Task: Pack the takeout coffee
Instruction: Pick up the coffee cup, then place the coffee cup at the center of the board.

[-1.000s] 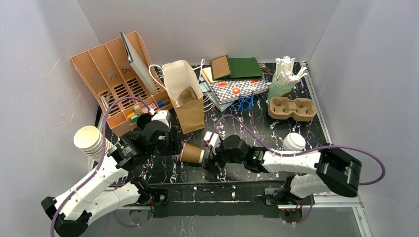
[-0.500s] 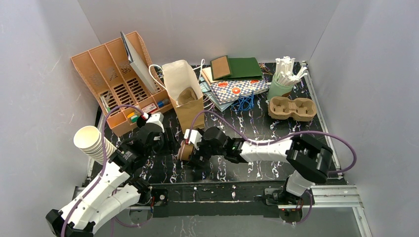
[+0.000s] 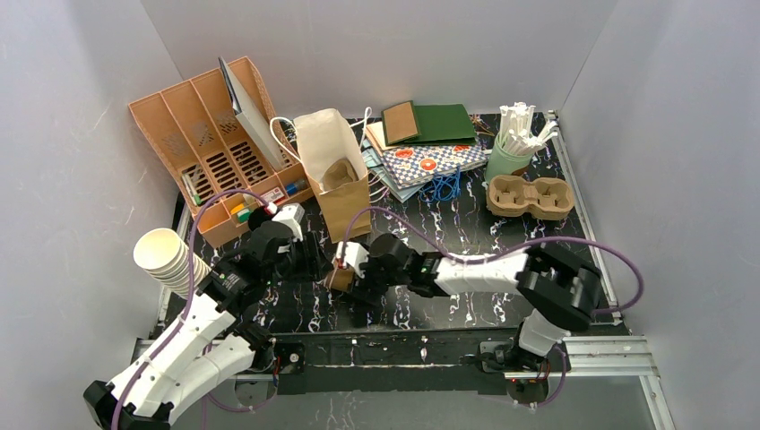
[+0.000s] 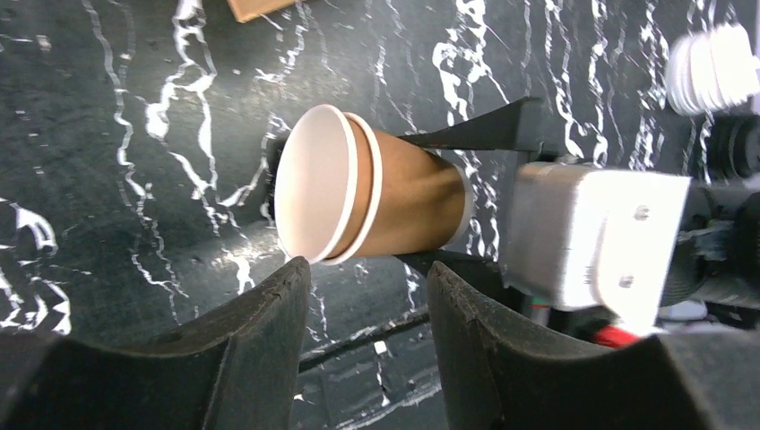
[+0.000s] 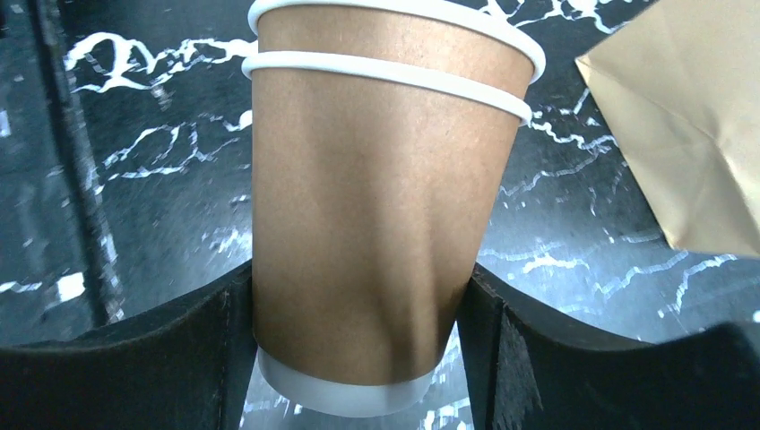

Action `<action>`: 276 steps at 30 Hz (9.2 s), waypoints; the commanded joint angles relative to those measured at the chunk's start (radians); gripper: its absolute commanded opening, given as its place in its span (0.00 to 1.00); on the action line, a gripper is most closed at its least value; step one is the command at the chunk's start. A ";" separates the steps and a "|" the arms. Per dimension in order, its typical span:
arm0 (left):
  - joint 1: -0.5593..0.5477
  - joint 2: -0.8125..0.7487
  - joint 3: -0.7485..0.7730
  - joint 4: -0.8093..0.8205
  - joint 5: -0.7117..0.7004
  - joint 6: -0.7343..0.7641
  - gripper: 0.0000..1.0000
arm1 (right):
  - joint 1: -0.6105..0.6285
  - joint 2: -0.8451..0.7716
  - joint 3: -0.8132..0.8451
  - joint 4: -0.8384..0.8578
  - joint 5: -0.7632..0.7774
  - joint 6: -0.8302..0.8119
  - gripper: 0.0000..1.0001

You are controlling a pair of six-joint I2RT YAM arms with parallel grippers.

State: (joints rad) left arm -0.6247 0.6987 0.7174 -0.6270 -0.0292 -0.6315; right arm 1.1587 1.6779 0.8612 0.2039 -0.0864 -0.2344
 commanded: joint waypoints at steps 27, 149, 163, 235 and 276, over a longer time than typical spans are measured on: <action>0.005 0.050 0.131 0.153 0.570 0.163 0.25 | 0.002 -0.547 -0.237 0.048 -0.047 0.116 0.64; 0.013 -0.097 -0.116 -0.078 -0.474 -0.308 0.71 | 0.002 -0.890 -0.518 0.179 0.216 0.285 0.55; 0.031 -0.034 -0.241 0.119 -0.389 -0.316 0.64 | 0.002 -0.938 -0.520 0.141 0.211 0.287 0.55; 0.015 0.142 0.114 0.360 0.733 -0.184 0.44 | 0.002 -0.890 -0.455 0.212 -0.024 0.312 0.52; -0.582 0.775 0.387 0.041 -0.483 0.051 0.00 | -0.359 -0.783 -0.046 -0.774 0.557 0.825 0.98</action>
State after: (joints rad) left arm -1.1728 1.4345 1.0267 -0.5777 -0.3214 -0.5900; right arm 0.9752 0.8951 0.7448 -0.3183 0.5140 0.4522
